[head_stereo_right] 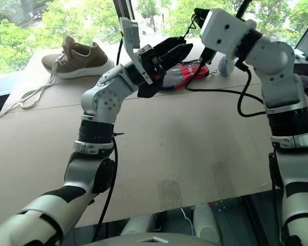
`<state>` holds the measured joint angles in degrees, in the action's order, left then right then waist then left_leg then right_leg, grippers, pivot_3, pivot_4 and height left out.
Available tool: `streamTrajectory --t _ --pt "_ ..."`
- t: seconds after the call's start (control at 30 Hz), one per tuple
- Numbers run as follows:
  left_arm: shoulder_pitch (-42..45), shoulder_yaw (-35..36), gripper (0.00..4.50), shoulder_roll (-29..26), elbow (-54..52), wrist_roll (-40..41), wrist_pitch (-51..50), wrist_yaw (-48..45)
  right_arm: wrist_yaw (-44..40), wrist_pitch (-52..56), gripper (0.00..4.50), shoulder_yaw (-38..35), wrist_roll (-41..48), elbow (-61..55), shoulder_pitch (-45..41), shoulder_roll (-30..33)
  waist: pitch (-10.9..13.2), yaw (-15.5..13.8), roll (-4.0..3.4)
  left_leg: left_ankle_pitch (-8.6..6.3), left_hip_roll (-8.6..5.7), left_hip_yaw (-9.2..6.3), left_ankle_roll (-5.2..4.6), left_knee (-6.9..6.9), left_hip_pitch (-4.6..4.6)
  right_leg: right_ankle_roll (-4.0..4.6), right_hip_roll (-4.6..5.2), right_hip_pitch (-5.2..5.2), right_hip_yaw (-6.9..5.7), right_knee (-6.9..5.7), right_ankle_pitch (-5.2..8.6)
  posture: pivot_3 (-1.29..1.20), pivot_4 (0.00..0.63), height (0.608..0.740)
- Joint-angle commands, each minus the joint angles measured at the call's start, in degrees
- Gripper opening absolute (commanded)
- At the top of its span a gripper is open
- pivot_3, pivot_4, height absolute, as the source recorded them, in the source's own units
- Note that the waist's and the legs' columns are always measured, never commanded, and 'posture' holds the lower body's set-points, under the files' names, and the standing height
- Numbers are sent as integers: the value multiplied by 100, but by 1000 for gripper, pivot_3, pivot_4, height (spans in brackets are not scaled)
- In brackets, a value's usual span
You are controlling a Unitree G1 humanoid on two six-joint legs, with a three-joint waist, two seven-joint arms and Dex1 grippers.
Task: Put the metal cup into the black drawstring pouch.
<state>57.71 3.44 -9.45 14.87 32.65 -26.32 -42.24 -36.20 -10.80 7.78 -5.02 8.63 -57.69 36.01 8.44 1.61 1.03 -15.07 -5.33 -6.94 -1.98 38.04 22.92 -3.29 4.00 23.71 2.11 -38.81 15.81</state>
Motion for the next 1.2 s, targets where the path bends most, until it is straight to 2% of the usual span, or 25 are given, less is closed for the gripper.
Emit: streamTrajectory --t 0.03,0.23,0.27,0.33,0.43,0.7,1.17,1.2 --pt "192 17 3411 45 33 -159 394 -36 -127 198 0 -128 179 -436 -16 -78 0 24 0 0 -1 0 0 0 0 0 1 0 1 0 0 0 150 740" --pt "86 -16 3411 171 7 -141 393 -154 -277 429 0 -127 239 -718 123 -191 0 37 0 0 -1 -4 0 0 1 0 1 0 -3 0 0 0 150 740" --pt "77 -5 3034 197 -11 -107 359 -172 -287 457 0 -133 240 -751 139 -195 0 42 0 0 -1 -3 0 1 1 0 2 0 -2 -2 0 0 150 740" --pt "76 -10 2584 219 -9 -115 339 -194 -304 501 0 -141 239 -798 163 -190 0 46 0 0 -1 -4 0 2 0 0 1 0 -2 -3 0 0 150 740" --pt "132 -62 1296 246 60 -216 352 -193 -332 573 0 -163 233 -879 196 -170 0 48 0 0 -1 -4 0 2 0 0 1 0 -2 -3 0 0 150 740" --pt "114 -317 1296 259 93 -442 404 -319 -355 736 0 -199 250 -1015 221 -172 0 50 0 0 -1 -3 0 2 1 0 1 0 -2 -2 0 0 150 740" --pt "-35 -250 1296 242 -64 -346 275 -316 -366 807 0 -203 256 -1038 209 -158 0 50 0 0 -1 -4 0 2 0 0 1 0 -2 -3 0 0 150 740" --pt "-42 -239 782 248 -72 -323 245 -314 -367 805 0 -203 255 -1035 210 -156 0 49 0 0 -1 -4 0 2 0 0 1 0 -2 -3 0 0 150 740"
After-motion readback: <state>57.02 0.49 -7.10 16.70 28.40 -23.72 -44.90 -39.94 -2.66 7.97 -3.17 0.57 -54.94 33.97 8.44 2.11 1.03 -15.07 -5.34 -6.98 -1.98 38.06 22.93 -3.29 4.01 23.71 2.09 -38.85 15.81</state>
